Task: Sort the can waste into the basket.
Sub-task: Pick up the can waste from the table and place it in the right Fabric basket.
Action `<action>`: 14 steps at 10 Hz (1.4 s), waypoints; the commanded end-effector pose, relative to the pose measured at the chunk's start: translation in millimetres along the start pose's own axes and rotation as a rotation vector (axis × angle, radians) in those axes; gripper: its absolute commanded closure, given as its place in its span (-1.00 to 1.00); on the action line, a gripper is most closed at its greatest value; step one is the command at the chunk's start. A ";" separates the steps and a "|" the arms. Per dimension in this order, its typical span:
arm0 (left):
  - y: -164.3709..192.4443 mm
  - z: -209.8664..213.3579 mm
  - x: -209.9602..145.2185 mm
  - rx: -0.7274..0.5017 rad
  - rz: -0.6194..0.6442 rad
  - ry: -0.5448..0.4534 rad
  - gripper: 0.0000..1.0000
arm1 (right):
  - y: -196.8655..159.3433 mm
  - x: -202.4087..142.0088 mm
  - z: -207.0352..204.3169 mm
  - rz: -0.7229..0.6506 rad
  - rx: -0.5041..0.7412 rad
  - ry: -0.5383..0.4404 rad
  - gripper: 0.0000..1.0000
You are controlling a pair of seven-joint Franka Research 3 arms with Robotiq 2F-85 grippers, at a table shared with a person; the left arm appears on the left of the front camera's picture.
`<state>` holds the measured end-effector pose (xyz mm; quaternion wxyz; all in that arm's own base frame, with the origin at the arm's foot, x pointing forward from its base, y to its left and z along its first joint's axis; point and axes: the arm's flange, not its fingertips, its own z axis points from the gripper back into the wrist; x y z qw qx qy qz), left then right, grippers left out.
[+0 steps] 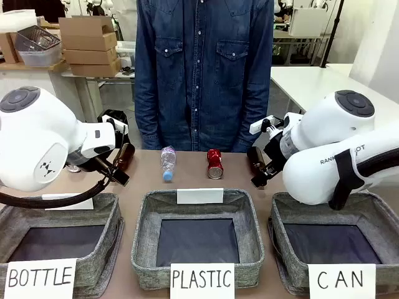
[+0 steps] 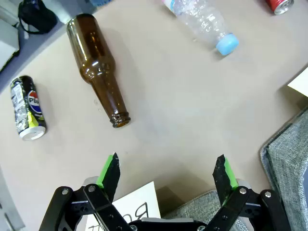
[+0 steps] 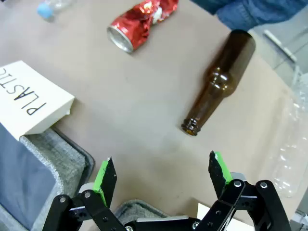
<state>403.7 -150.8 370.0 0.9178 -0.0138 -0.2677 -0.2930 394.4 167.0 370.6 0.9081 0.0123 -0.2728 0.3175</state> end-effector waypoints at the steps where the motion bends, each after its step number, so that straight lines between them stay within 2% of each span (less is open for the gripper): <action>1: 0.0 0.0 0.0 0.000 0.000 0.000 -1.00 | 0.0 0.1 0.0 0.000 0.000 0.000 -1.00; 14: 0.0 0.0 0.0 0.000 0.000 0.000 -1.00 | 0.1 0.0 0.0 0.000 0.000 0.000 -1.00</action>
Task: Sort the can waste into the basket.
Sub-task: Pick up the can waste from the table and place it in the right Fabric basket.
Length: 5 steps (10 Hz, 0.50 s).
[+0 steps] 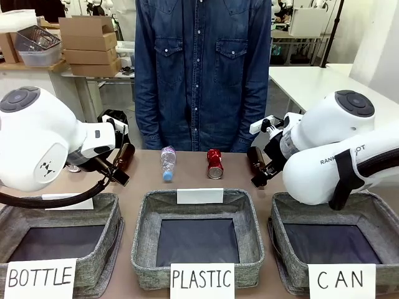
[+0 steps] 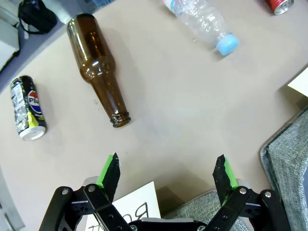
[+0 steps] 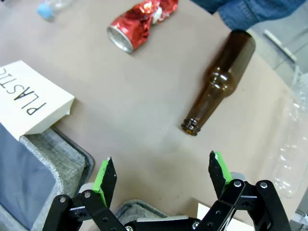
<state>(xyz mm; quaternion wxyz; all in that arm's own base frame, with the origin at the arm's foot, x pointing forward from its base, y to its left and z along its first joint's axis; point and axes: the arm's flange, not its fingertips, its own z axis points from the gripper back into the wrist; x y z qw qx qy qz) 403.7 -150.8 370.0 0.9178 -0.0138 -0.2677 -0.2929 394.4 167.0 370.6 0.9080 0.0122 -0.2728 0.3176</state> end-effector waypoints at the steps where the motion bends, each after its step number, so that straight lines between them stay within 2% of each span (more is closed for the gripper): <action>1: 0.0 0.0 0.0 0.000 0.000 0.000 -1.00 | -2.6 -1.0 17.4 0.034 0.047 0.039 -1.00; 2: 1.6 36.2 -1.8 -0.063 -0.045 0.041 -1.00 | -8.4 -3.3 61.3 0.034 0.165 -0.023 -1.00; 3: 3.1 98.1 -12.2 -0.071 0.016 0.041 -1.00 | -12.7 -14.5 125.4 -0.003 0.164 -0.095 -1.00; 4: 4.7 152.4 -31.8 -0.065 0.006 -0.075 -1.00 | -12.1 -28.7 168.1 -0.001 0.051 -0.175 -1.00; 5: 5.0 181.4 -49.3 0.033 -0.012 -0.184 -1.00 | -10.6 -39.6 186.0 0.009 -0.104 -0.160 -1.00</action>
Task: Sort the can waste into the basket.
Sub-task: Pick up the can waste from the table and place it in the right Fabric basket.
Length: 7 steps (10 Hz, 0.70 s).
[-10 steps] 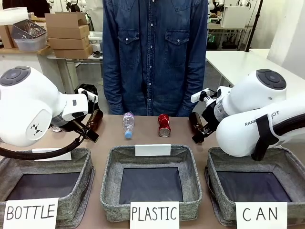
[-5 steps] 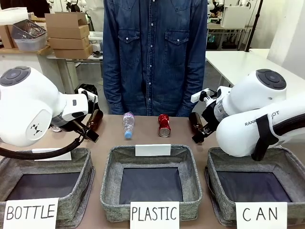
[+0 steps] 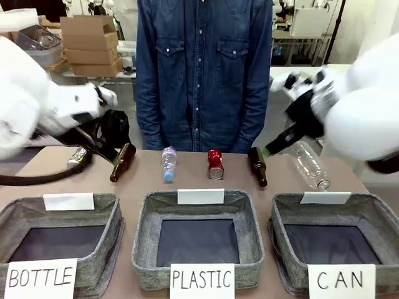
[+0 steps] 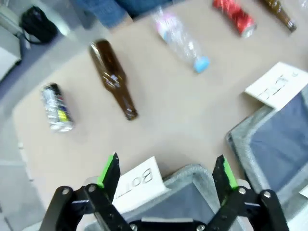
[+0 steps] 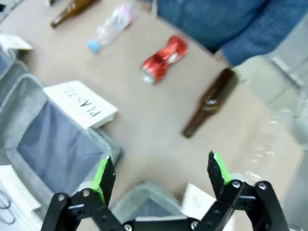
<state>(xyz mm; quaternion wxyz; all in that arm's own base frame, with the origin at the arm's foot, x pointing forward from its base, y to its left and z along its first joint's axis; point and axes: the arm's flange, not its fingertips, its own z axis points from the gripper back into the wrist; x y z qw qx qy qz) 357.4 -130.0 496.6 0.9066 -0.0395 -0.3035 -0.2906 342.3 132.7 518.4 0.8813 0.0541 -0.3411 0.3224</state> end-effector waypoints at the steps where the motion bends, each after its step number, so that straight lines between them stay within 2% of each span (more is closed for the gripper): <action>1: -9.5 54.6 -68.0 0.066 -0.036 -0.107 -1.00 | 9.9 -55.3 36.0 -0.010 -0.200 0.002 -1.00; 2: -20.0 30.3 -59.7 0.181 -0.104 -0.131 -1.00 | 0.0 0.0 0.0 0.000 0.000 0.000 -1.00; 3: 5.3 50.5 2.2 0.034 -0.005 -0.073 -1.00 | -10.2 -0.5 39.2 0.009 -0.094 -0.028 -1.00; 4: 4.8 76.0 3.8 0.089 -0.045 -0.119 -1.00 | -8.4 -0.9 28.8 0.051 0.002 0.014 -1.00; 5: 14.9 80.6 6.3 -0.056 -0.027 -0.097 -1.00 | -16.5 -6.6 34.2 -0.016 0.104 -0.041 -1.00; 6: 40.6 90.2 3.2 -0.263 0.087 -0.073 -1.00 | -31.2 -19.1 46.5 -0.161 0.237 -0.113 -1.00; 7: 79.0 94.6 -7.7 -0.529 0.219 -0.037 -1.00 | -48.9 -39.1 65.8 -0.393 0.476 -0.198 -1.00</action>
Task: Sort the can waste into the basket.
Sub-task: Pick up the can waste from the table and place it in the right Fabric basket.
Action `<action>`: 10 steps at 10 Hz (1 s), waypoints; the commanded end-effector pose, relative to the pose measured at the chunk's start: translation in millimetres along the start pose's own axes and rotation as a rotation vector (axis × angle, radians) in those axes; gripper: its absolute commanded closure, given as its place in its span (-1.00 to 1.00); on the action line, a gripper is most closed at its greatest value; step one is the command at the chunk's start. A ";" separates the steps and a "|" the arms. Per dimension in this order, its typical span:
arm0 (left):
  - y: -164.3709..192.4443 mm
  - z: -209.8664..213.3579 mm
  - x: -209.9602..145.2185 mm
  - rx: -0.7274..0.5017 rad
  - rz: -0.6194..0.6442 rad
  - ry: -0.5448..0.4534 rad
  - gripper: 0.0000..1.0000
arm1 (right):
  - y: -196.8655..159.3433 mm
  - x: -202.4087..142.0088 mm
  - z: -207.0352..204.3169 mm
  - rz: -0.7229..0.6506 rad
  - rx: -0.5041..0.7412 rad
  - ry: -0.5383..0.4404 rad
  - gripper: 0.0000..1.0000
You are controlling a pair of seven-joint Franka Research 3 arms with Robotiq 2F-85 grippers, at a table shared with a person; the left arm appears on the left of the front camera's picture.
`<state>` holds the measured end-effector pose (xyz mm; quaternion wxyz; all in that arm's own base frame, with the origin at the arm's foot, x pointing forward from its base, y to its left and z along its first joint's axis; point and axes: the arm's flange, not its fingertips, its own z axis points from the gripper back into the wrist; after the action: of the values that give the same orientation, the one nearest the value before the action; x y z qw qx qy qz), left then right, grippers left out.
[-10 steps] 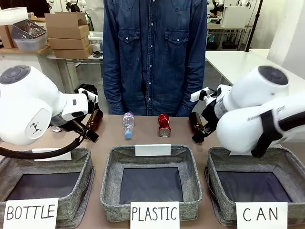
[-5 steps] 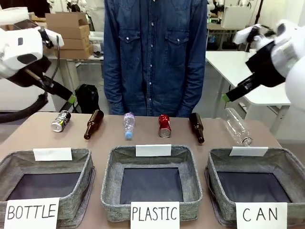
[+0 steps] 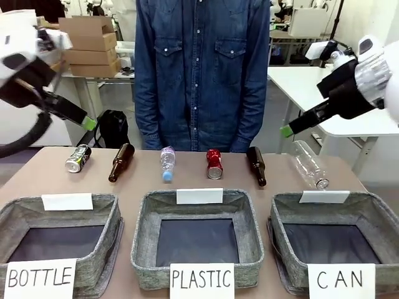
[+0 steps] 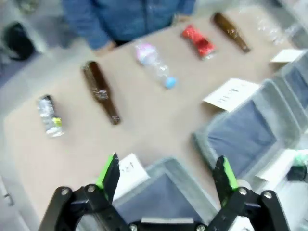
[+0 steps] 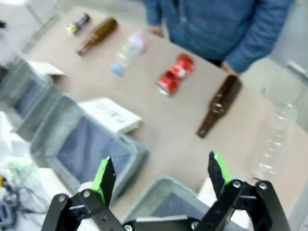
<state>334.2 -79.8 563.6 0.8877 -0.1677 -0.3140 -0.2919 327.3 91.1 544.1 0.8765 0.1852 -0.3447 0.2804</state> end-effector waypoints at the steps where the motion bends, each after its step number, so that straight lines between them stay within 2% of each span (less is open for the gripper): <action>1: 72.7 29.7 -12.4 -0.421 0.329 0.044 -1.00 | -44.0 -33.1 52.0 -0.449 0.492 -0.185 -1.00; 2: 95.2 22.0 -18.7 -0.537 0.463 0.034 -1.00 | -75.5 -45.3 65.9 -0.729 0.627 -0.310 -1.00; 3: 113.9 13.7 -27.0 -0.613 0.569 0.023 -1.00 | -98.0 -58.8 72.2 -0.885 0.700 -0.385 -1.00; 4: 133.9 9.7 -39.2 -0.712 0.683 -0.028 -1.00 | -113.9 -66.0 75.5 -0.988 0.750 -0.440 -1.00; 5: 147.6 10.1 -47.9 -0.763 0.810 -0.111 -1.00 | -122.2 -66.1 71.9 -1.046 0.762 -0.450 -1.00; 6: 152.5 6.6 -49.4 -0.805 0.904 -0.170 -1.00 | -123.0 -62.0 63.9 -1.061 0.705 -0.422 -1.00; 7: 151.7 -0.4 -44.8 -0.797 0.954 -0.193 -1.00 | -119.6 -56.0 54.2 -1.019 0.653 -0.387 -1.00; 8: 136.7 -14.7 -29.1 -0.297 0.946 0.008 -1.00 | -129.1 -79.7 81.8 -0.732 0.668 -0.319 -1.00; 9: 163.7 3.1 -64.9 -0.814 0.825 -0.145 -1.00 | -129.1 -79.7 81.8 -0.732 0.668 -0.319 -1.00; 10: 163.7 3.1 -64.9 -0.814 0.825 -0.145 -1.00 | -129.1 -79.7 81.8 -0.732 0.668 -0.319 -1.00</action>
<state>404.5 68.7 496.5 0.7968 -0.5844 -0.1505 0.0300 323.2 -74.9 521.0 0.7457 0.6157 -0.2544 -0.0071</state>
